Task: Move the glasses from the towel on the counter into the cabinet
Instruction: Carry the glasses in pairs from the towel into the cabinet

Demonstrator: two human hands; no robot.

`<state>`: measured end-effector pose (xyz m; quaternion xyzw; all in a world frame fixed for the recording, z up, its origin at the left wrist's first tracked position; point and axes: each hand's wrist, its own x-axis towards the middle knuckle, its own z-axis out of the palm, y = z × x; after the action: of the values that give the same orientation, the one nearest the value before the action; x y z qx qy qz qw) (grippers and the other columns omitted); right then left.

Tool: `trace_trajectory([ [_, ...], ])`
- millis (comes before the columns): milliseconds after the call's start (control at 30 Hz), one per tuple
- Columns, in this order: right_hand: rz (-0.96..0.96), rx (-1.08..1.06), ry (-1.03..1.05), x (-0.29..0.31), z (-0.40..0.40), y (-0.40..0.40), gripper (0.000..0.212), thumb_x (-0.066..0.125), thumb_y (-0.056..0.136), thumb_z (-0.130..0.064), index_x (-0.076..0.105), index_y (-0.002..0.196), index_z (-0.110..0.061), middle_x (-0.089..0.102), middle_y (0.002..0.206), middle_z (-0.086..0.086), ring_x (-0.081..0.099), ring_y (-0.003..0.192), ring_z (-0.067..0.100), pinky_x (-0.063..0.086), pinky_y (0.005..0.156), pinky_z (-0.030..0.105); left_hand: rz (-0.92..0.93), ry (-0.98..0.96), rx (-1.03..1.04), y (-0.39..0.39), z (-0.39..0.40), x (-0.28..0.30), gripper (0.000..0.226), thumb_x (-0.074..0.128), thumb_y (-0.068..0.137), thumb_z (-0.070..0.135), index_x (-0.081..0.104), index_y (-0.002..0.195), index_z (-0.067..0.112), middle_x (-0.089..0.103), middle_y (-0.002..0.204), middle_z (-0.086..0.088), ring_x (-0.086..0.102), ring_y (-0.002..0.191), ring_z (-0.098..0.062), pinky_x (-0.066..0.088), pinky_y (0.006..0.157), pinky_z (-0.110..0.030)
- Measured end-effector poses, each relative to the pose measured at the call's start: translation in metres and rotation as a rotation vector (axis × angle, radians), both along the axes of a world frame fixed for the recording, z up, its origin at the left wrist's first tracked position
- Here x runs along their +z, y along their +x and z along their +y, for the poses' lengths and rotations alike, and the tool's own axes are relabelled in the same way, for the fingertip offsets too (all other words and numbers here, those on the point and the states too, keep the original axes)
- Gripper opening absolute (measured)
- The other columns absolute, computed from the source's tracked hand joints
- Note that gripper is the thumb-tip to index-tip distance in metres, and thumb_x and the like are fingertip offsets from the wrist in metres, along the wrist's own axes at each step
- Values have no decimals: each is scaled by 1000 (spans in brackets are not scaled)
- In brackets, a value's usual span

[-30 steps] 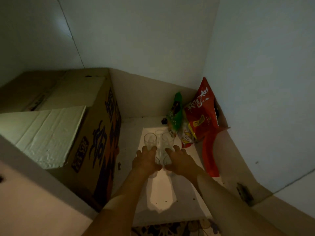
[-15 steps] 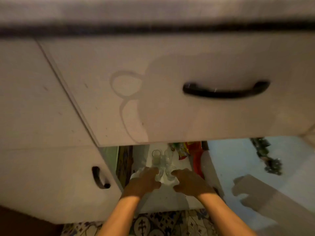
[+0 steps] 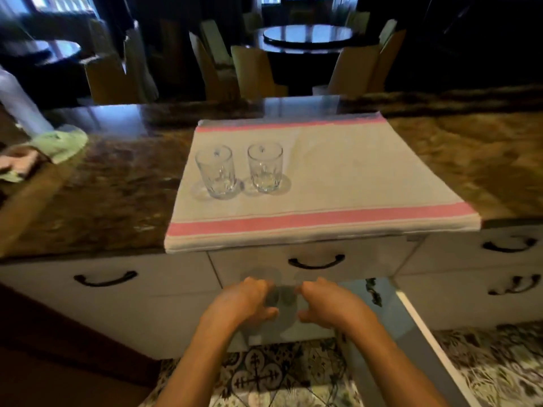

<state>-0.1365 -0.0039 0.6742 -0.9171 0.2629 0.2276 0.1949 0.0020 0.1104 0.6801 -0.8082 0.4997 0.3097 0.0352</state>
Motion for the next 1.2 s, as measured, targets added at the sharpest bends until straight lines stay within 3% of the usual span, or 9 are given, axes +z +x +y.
trace_trajectory([
  [100, -80, 22, -47, 66, -1, 1, 52, 64, 89, -35, 48, 137, -21, 60, 124, 9, 63, 104, 30, 55, 84, 45, -46, -46, 4, 0, 5, 60, 46, 59, 92, 42, 51, 135, 29, 58, 132, -4, 59, 113, -25, 51, 95, -44],
  [200, -228, 24, -139, 132, -3, 8, 46, 65, 89, -35, 54, 130, -20, 61, 129, 5, 59, 114, 26, 51, 90, 43, -71, -221, 35, 10, 9, 114, 49, 62, 91, 40, 47, 138, 33, 53, 140, 3, 54, 122, -19, 46, 101, -39],
  [333, -359, 9, -191, 207, -5, 30, 53, 64, 92, -34, 46, 141, -24, 54, 141, 4, 56, 120, 25, 50, 97, 40, -172, -383, 100, 35, 5, 173, 55, 61, 93, 41, 43, 143, 30, 50, 145, 1, 51, 127, -19, 43, 103, -36],
  [500, -471, -26, -241, 258, -17, 66, 59, 67, 91, -31, 43, 145, -24, 47, 149, 2, 52, 127, 26, 46, 99, 36, -266, -528, 164, 71, -6, 219, 57, 61, 93, 40, 40, 145, 29, 48, 145, -3, 56, 121, -22, 50, 96, -35],
  [767, -524, -53, -274, 266, -40, 117, 72, 73, 86, -30, 36, 149, -26, 39, 154, 2, 43, 136, 27, 44, 102, 40, -342, -523, 194, 121, -34, 224, 69, 67, 89, 42, 33, 148, 30, 39, 152, -8, 50, 127, -29, 49, 98, -41],
  [1033, -411, -56, -282, 222, -64, 161, 83, 77, 82, -31, 30, 150, -33, 26, 160, 4, 34, 141, 33, 41, 106, 46, -318, -459, 183, 154, -55, 188, 78, 71, 84, 45, 29, 148, 33, 36, 150, -7, 49, 125, -30, 51, 96, -41],
  [1200, -351, -58, -269, 193, -70, 178, 84, 77, 82, -30, 28, 150, -34, 26, 159, 8, 38, 138, 35, 43, 104, 44, -282, -403, 151, 168, -71, 166, 81, 72, 83, 45, 26, 149, 34, 34, 151, -8, 46, 127, -32, 48, 101, -43],
])
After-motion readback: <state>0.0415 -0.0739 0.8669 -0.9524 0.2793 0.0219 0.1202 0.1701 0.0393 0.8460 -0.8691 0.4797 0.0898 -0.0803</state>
